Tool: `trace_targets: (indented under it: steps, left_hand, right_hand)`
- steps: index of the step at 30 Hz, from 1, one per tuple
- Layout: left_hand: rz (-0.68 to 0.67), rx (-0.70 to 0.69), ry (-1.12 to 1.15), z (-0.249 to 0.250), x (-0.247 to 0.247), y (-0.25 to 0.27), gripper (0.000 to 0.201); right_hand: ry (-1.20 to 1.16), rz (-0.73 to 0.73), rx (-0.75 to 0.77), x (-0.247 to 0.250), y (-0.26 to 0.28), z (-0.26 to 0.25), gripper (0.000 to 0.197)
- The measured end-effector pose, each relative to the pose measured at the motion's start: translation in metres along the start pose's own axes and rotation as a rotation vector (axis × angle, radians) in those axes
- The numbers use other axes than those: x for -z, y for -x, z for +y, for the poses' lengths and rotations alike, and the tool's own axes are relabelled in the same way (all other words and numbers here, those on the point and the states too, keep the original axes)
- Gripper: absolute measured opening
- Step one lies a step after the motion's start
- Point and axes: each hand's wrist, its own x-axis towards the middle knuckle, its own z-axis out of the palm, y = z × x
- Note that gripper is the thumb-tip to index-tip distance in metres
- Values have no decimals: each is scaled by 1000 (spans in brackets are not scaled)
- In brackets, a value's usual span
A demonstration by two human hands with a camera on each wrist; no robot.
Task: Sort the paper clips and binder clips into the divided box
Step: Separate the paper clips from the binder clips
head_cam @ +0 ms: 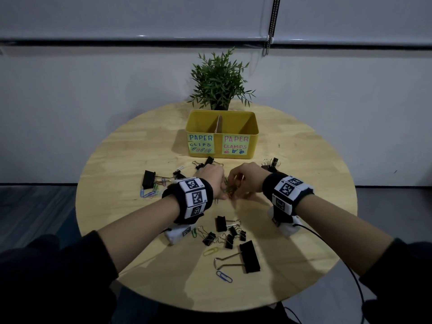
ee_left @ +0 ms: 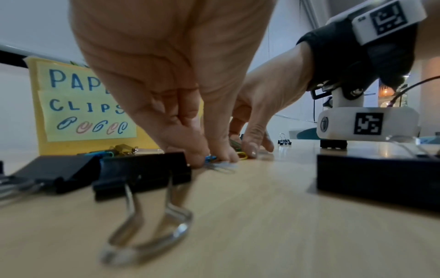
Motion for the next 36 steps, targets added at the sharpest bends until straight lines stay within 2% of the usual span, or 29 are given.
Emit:
trace_targets:
  steps: [3,6,9,13,16,19,23,25,28,32,34,36]
  left_hand:
    - [9,-15,-48,0,-2,-1,13]
    - [-21,-70,-100,0,-3,0,12]
    - [-37,-145,-186,0,-2,4,2]
    - [-40,-250,-288,-3,1,7,27]
    - [-94,-316,-248,-11,13,4,15]
    - [-82,-380,-178,-14,28,1,7]
    - [-68,-365,-114,-25,52,-1,4]
    - [-41,-326,14,-41,70,-2,2]
    - [113,-248,317,-69,98,-3,5]
    - [427,-204,597,-94,125,-10,6]
    - [575,-166,741,-98,130,-20,5]
    - [673,-140,817,-94,129,-36,3]
  right_hand:
    - [-13,3,25,-3,4,0,28]
    - [19,3,30,-5,6,-2,24]
    - [80,-17,21,-7,7,-6,20]
    - [90,-21,-11,-7,6,-9,18]
    - [76,-16,-8,-5,3,-8,16]
    - [33,-11,-8,-4,1,-8,15]
    - [-63,-50,-37,4,-2,-3,9]
    - [-125,-44,-40,18,-4,-2,5]
    - [-270,58,-14,53,-12,-7,3]
    - [-536,324,37,101,-37,-31,4]
    - [-735,368,18,111,-59,-44,3]
    - [-846,352,-54,110,-86,-50,3]
